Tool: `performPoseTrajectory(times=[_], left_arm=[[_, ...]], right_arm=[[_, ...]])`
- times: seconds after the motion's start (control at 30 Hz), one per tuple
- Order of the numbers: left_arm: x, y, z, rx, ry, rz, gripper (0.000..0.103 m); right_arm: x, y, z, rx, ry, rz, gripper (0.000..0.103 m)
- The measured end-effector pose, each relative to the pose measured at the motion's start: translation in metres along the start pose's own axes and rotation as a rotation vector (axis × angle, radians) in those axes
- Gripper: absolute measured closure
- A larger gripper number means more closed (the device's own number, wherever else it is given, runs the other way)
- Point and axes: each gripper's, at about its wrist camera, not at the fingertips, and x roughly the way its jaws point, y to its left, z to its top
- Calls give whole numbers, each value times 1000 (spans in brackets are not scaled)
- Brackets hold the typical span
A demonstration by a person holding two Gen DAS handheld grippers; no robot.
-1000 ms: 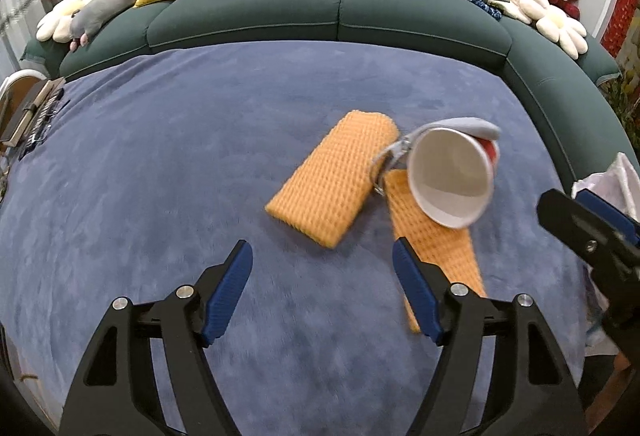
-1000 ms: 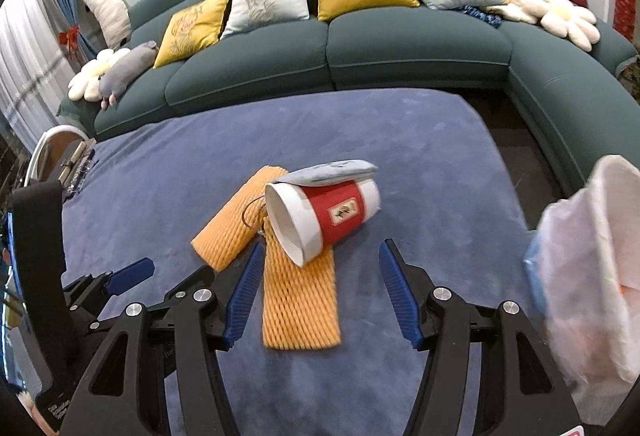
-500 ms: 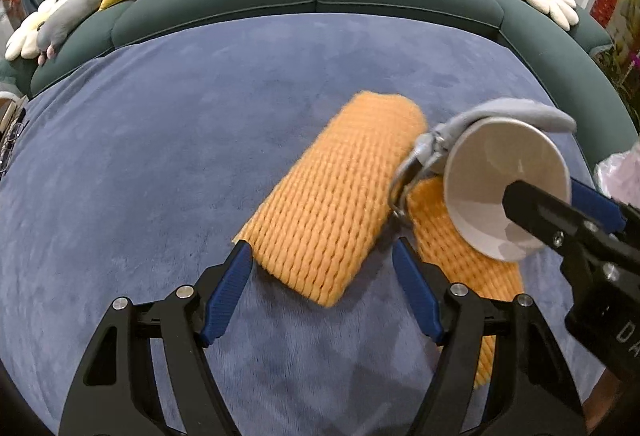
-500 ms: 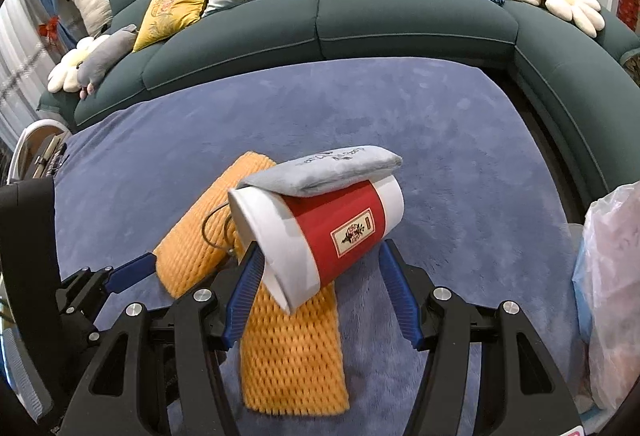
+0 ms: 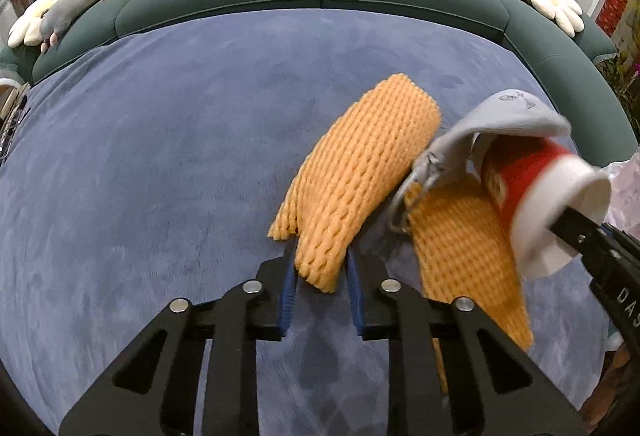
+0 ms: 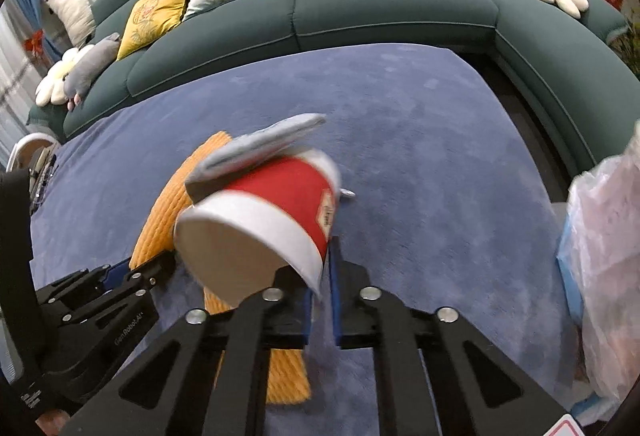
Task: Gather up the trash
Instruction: 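Grasp the red paper cup with the right gripper while the left grasps the orange mesh sleeve, then carry the mesh sleeve and cup over the bin and open both grippers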
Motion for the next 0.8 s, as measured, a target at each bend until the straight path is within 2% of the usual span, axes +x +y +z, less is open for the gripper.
performPoseTrajectory(times=[0.3, 0.53, 0.8], left_arm=[[-46, -17, -15, -65, -40, -32, 84], [-93, -47, -16, -79, -104, -68, 84], [-135, -95, -16, -18, -165, -99, 84]], right_arm=[[-46, -22, -12, 22, -48, 5, 100], [-88, -37, -13, 43, -121, 29, 100], [-140, -64, -19, 77, -216, 33, 100]])
